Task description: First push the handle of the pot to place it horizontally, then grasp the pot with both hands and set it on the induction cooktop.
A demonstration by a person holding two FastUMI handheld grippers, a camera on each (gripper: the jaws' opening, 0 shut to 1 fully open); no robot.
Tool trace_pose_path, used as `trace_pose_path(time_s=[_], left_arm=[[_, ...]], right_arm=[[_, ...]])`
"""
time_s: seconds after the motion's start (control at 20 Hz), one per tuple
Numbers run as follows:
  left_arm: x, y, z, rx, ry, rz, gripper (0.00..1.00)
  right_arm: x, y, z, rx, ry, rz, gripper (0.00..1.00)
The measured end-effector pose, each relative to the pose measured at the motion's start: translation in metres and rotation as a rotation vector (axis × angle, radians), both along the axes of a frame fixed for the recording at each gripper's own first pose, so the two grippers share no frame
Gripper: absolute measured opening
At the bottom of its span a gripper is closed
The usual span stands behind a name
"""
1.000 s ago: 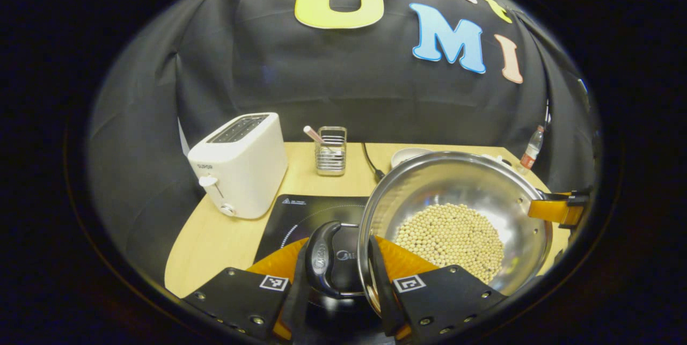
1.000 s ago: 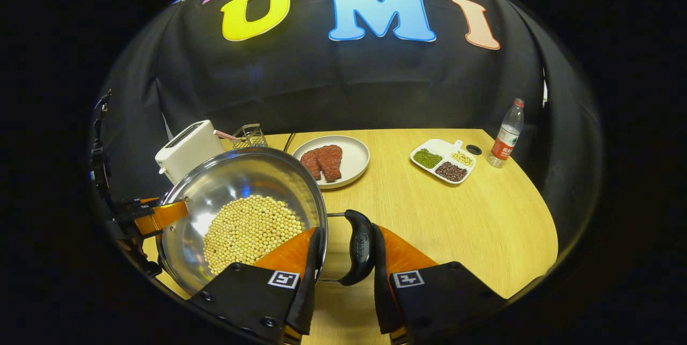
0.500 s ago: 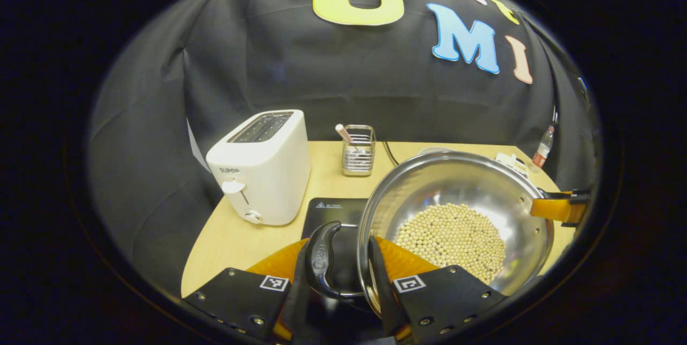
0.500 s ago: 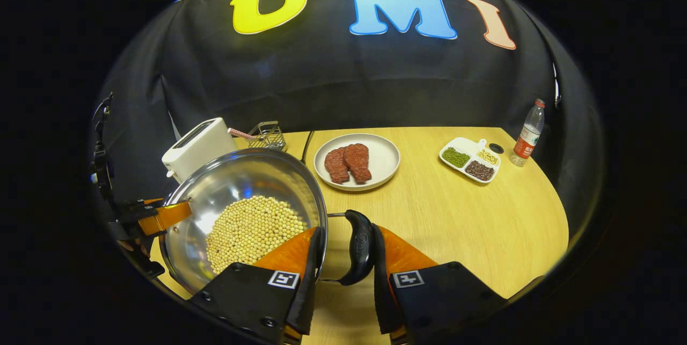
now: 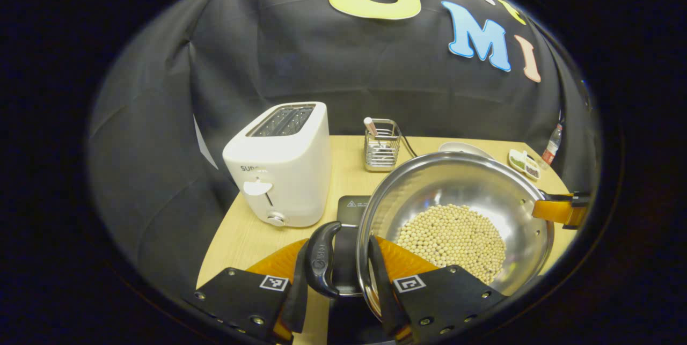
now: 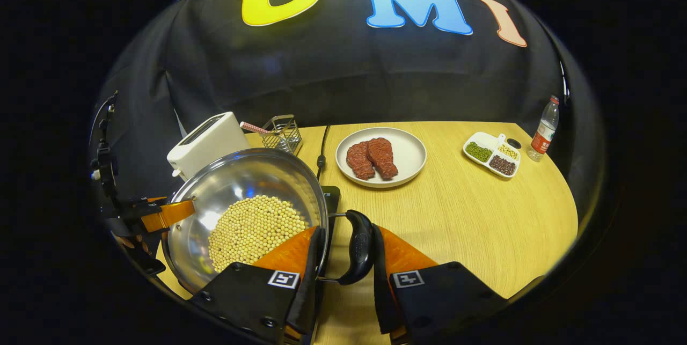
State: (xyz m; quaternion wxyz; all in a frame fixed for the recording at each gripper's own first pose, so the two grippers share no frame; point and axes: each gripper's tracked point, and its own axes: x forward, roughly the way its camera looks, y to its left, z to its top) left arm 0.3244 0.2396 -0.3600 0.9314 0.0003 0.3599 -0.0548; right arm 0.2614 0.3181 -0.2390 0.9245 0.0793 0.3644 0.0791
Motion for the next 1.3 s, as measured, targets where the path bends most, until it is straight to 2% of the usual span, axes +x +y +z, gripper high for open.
trace_pose_path(time_s=[0.05,0.15,0.2,0.35,0.45,0.5,0.55,0.65,0.7,0.95,1.0,1.05,1.1,1.2,1.25,1.3], left_arm=[[0.001,0.002,-0.002,-0.003,-0.001,0.003,0.53],[0.001,0.005,-0.002,-0.002,-0.005,0.007,0.55],[0.002,0.004,-0.004,0.001,-0.005,0.007,0.55],[0.001,0.005,-0.005,0.01,0.005,0.003,0.55],[0.004,0.007,-0.007,0.028,-0.01,0.008,0.6],[0.005,0.009,-0.007,0.043,-0.022,0.021,0.62],[0.006,0.012,-0.007,0.061,-0.035,0.043,0.63],[0.006,0.02,-0.003,0.085,-0.063,0.097,0.72],[0.005,0.02,0.003,0.081,-0.079,0.116,0.8],[-0.002,0.022,0.058,0.094,-0.225,0.175,0.83],[-0.004,0.018,0.074,0.097,-0.262,0.178,0.83],[-0.01,0.013,0.09,0.101,-0.295,0.18,0.8],[-0.014,0.006,0.105,0.097,-0.326,0.183,0.82],[-0.023,-0.015,0.133,0.069,-0.381,0.184,0.8],[-0.028,-0.023,0.144,0.063,-0.405,0.184,0.82],[-0.035,-0.03,0.158,0.063,-0.426,0.187,0.8]], right_arm=[[0.001,0.002,0.001,0.002,-0.007,0.001,0.49],[0.003,0.004,0.001,0.004,-0.008,0.001,0.46],[0.003,0.004,0.0,0.006,-0.004,0.001,0.49],[0.004,0.005,-0.003,0.005,-0.002,0.005,0.52],[0.003,0.006,-0.005,0.003,-0.006,0.02,0.51],[0.003,0.009,0.0,0.013,-0.025,0.037,0.6],[0.003,0.008,0.008,0.011,-0.059,0.04,0.6],[0.004,0.006,0.024,0.012,-0.114,0.043,0.84],[0.002,0.003,0.031,0.006,-0.135,0.047,0.96],[-0.012,-0.023,0.076,-0.016,-0.269,0.051,0.97],[-0.016,-0.03,0.087,-0.013,-0.297,0.045,0.93],[-0.019,-0.039,0.098,-0.012,-0.327,0.039,0.97],[-0.023,-0.049,0.108,-0.013,-0.354,0.031,0.97],[-0.032,-0.075,0.129,-0.023,-0.409,0.001,0.96],[-0.037,-0.089,0.138,-0.027,-0.436,-0.009,0.92],[-0.043,-0.102,0.147,-0.03,-0.46,-0.017,0.97]])
